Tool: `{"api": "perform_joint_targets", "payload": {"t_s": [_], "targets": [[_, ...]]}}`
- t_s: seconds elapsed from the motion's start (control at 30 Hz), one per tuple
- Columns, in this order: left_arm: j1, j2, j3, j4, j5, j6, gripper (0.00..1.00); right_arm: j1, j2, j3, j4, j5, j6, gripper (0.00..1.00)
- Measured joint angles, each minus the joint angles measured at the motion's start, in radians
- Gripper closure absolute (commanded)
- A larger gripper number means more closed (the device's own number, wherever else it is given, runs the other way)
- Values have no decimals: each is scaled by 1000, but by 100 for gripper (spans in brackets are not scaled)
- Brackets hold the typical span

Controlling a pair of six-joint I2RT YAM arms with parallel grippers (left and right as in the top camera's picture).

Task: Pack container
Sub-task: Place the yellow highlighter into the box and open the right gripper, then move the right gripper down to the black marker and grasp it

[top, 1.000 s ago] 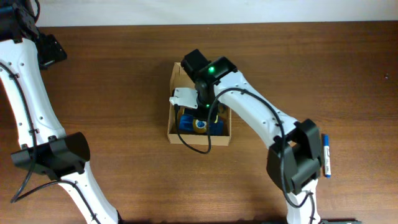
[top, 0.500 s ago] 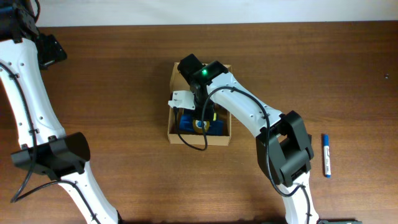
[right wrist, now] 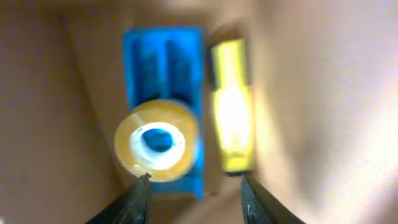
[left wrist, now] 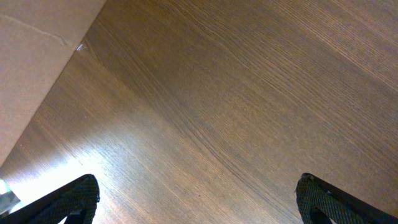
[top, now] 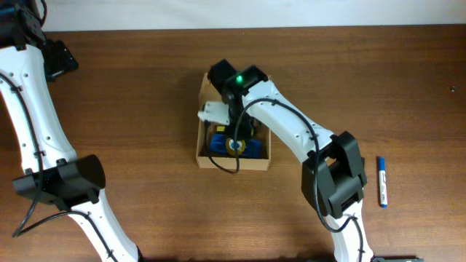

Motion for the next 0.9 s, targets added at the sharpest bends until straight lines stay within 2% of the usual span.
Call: {"api": "perform_joint_targets", "payload": {"t_s": [0.1,0.23,0.37,0.5,0.63,0.77,0.9], "targets": [[0,0,0,0,0,0,0,-1,-43,68,5,11,55,45],[0,0,0,0,0,0,0,-43,-186,72,19,14,134,43],[0,0,0,0,0,0,0,-215,-383,34,72,14,229,42],[0,0,0,0,0,0,0,-476,-572,-97,85,31,326,43],[0,0,0,0,0,0,0,-664,-648,-231,-21,28,443,48],[0,0,0,0,0,0,0,-734,-637,-397,-63,11,546,48],[0,0,0,0,0,0,0,-735,-630,-599,-11,-3,605,46]]}}
